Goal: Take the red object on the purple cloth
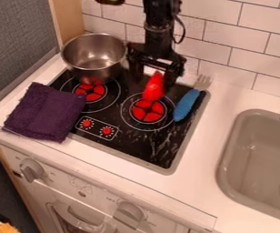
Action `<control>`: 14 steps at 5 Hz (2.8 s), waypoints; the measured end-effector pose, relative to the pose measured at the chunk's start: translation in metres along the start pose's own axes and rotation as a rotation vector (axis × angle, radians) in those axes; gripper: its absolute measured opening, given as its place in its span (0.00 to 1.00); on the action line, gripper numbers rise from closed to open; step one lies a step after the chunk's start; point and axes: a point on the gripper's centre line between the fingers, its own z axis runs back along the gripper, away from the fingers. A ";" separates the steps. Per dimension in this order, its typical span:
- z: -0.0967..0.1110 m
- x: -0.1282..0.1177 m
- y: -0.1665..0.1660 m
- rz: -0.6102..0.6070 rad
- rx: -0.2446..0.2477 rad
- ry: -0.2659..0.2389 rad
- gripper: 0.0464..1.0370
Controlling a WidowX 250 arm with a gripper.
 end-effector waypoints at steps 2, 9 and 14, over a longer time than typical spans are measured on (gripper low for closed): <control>-0.007 -0.010 -0.008 -0.028 -0.021 0.013 0.64; -0.005 -0.127 0.150 0.114 0.056 0.125 0.53; 0.063 -0.132 0.141 0.118 -0.045 -0.039 0.96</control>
